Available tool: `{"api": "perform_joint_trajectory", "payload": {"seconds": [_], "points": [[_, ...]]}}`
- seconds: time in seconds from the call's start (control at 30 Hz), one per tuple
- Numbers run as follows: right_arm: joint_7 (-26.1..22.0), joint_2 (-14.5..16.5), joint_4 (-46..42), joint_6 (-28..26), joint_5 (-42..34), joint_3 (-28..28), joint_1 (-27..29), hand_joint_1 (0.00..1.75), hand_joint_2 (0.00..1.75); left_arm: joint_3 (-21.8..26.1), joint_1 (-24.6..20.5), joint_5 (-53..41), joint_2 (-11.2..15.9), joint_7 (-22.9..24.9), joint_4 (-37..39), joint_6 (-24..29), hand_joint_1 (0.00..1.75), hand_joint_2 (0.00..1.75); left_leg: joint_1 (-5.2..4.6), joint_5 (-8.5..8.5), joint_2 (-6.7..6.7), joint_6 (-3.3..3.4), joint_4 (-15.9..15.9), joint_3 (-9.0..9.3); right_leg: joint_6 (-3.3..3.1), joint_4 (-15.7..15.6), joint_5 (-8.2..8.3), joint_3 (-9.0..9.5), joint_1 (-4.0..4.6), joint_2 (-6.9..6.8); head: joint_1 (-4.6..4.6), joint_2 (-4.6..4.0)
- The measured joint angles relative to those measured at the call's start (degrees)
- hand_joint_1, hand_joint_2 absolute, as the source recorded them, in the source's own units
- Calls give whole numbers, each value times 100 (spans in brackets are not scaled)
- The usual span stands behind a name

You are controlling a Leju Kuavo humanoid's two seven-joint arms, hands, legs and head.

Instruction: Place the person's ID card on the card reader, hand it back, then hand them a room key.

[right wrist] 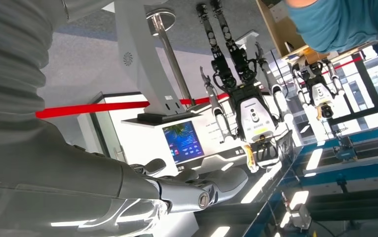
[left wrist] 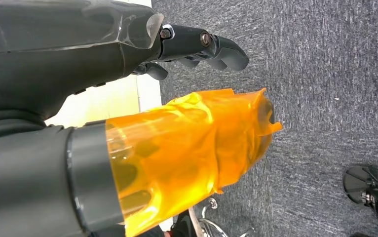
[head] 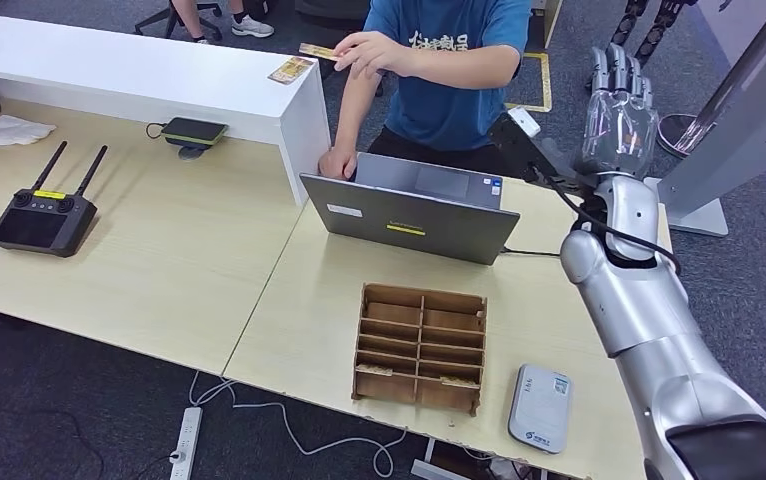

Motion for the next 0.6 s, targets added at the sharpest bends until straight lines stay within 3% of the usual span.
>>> {"api": "perform_joint_trajectory", "payload": {"seconds": [0.23,0.6], "points": [[-128,9,-193,-170,-7,0,143,0,175,0,1,92,-16,-22,1,-4,0,0,0,0,0,0,0,0,0,0,0,-2,0,0,-1,0],[-415,-118,-1164,-492,-107,-15,1131,0,175,0,18,454,-256,45,-196,-209,0,0,-2,-1,1,1,0,-1,0,-2,0,-5,-1,1,0,0]]}}
